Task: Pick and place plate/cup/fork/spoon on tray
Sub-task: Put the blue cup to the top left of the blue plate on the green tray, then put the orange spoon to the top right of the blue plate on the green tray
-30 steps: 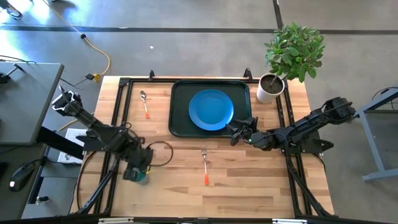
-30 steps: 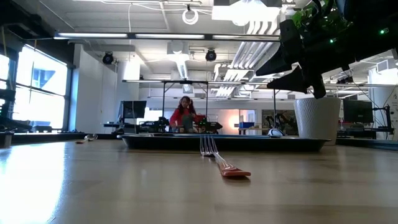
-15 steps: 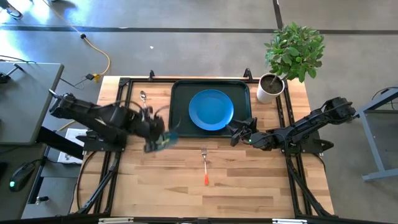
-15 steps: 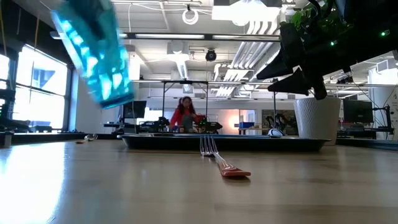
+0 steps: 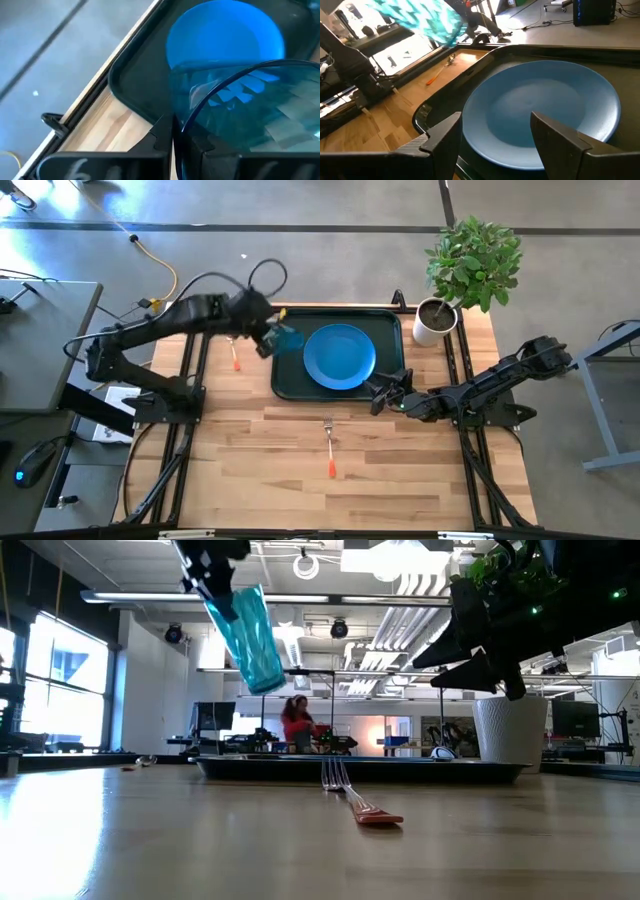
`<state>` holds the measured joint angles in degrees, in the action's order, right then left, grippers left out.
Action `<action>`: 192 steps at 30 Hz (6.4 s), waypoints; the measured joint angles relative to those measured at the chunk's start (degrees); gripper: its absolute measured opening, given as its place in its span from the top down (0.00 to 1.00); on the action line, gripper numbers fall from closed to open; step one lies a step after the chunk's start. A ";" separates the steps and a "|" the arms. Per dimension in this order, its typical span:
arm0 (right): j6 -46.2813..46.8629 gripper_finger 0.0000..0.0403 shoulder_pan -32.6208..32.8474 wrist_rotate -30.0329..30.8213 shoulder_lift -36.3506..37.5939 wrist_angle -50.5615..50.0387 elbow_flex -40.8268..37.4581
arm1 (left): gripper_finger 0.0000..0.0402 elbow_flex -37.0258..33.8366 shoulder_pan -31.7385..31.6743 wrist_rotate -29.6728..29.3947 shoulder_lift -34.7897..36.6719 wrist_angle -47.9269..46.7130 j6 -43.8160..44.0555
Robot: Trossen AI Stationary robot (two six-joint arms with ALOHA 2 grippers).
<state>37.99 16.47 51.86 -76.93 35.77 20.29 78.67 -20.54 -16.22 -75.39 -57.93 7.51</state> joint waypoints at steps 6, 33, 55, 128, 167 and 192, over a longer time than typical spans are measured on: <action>-0.91 0.44 0.02 -0.02 0.00 -0.09 0.00 | 0.97 -0.03 -10.94 7.53 -7.29 2.81 -3.31; 3.46 0.44 0.02 -2.62 0.00 -4.31 0.00 | 0.79 19.43 -23.05 15.64 -35.15 -4.50 -11.17; 5.44 0.44 0.07 -3.52 0.00 -4.92 0.00 | 0.60 17.06 -23.40 4.69 -9.78 5.16 -13.50; 8.58 0.44 0.44 -7.50 0.02 -5.68 0.02 | 0.98 -44.04 -14.72 -18.86 -4.96 19.08 36.87; -8.49 0.44 0.44 -8.01 0.02 -26.64 22.56 | 0.98 -36.09 31.37 -30.30 -18.64 92.10 -21.83; -14.50 0.44 -6.12 -3.80 0.04 -34.01 27.71 | 0.98 -19.21 29.49 -28.68 -29.97 92.84 -27.76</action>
<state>23.49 10.35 48.05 -76.88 1.76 48.01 59.46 8.95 -44.90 -105.36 34.91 -20.25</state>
